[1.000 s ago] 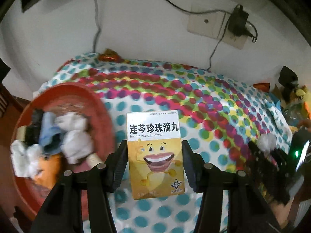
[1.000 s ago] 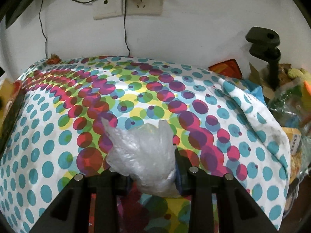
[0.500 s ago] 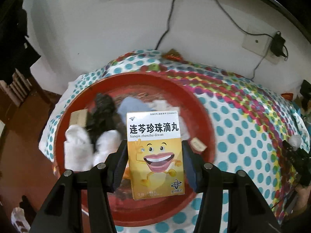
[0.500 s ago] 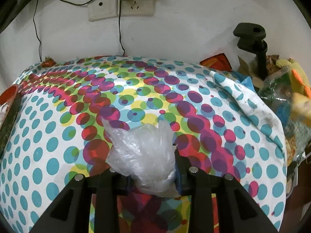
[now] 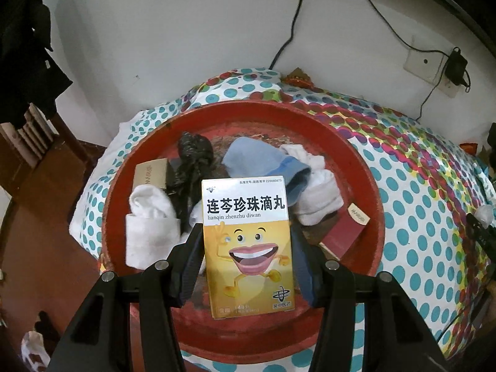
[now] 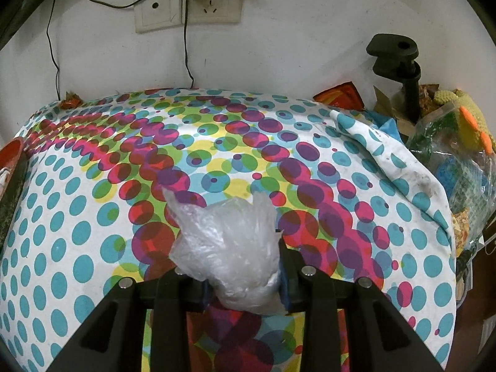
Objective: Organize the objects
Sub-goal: 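Carry the yellow medicine box onto the red tray and open the left gripper, then carry the clear plastic bag onto the tray and open the right gripper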
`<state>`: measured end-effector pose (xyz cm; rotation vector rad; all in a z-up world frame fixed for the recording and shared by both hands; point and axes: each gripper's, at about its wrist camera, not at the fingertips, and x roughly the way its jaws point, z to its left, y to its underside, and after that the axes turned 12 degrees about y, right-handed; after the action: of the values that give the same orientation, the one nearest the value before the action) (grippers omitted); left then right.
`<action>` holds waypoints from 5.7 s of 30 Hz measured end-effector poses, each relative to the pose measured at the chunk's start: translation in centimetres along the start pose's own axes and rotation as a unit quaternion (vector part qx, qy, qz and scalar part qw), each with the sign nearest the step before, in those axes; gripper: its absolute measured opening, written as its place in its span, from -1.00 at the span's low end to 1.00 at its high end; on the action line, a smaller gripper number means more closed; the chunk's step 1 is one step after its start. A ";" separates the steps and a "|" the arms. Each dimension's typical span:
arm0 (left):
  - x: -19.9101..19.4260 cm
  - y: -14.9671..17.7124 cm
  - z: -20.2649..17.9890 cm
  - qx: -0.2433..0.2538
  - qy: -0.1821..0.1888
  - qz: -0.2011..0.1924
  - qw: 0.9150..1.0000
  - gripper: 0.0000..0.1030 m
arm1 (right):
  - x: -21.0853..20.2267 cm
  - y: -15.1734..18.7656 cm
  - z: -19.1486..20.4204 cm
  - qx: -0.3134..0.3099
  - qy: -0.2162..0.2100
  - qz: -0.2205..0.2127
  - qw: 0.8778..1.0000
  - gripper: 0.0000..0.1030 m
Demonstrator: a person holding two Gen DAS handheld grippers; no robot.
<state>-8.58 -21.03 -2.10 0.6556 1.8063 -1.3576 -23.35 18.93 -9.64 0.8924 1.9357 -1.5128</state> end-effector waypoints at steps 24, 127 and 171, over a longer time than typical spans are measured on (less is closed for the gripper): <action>-3.0 -2.5 3.4 0.004 -0.012 -0.026 1.000 -0.02 | 0.0 0.0 0.1 -0.004 0.005 -0.001 1.000 -0.35; -5.8 1.5 5.4 0.018 -0.049 -0.071 0.996 1.00 | -16.6 -3.1 27.5 -0.134 -0.189 -0.064 0.971 -0.37; -6.2 1.7 5.1 0.021 -0.050 -0.051 0.997 1.00 | -20.9 0.4 28.8 -0.141 -0.127 -0.056 0.980 0.48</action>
<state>-2.37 -25.12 1.33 0.5136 1.7549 -1.4735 -9.44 -12.69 -1.31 0.4519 1.9694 -1.2960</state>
